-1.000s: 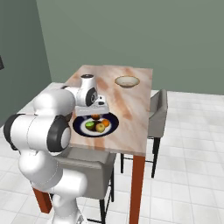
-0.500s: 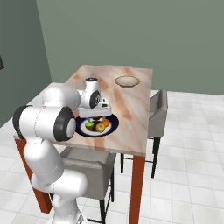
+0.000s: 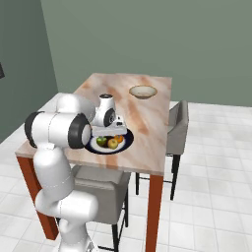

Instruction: Take the fruits from the plate on the dining counter and place two fruits in each bowl.

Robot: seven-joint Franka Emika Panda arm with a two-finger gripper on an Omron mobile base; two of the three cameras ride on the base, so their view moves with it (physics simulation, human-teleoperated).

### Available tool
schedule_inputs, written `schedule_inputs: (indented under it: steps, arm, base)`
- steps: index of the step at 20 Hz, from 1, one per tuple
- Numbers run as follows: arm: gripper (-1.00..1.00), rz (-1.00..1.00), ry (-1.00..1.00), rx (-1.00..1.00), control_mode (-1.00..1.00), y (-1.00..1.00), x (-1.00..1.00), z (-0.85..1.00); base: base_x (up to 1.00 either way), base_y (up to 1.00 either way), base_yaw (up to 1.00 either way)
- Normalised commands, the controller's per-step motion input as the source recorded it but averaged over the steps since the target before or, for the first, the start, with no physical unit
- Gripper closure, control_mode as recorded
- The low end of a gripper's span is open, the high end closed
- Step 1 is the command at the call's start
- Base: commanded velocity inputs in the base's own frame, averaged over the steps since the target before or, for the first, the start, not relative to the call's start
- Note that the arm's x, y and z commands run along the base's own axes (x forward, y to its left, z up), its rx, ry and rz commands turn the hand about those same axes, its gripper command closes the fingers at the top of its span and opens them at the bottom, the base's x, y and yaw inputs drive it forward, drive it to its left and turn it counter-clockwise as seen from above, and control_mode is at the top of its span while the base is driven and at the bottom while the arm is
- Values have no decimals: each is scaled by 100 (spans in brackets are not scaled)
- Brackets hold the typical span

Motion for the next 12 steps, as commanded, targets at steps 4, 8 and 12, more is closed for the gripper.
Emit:
schedule_inputs:
  steps: [4,8,12]
  arm:
    - [-100,0,0,2,-100,0,-1,-8]
    - [-100,0,0,3,-100,0,-13,0]
    - [-100,0,0,2,-100,0,-7,0]
  base:
    - [0,0,0]
    - [0,0,0]
    - [0,0,0]
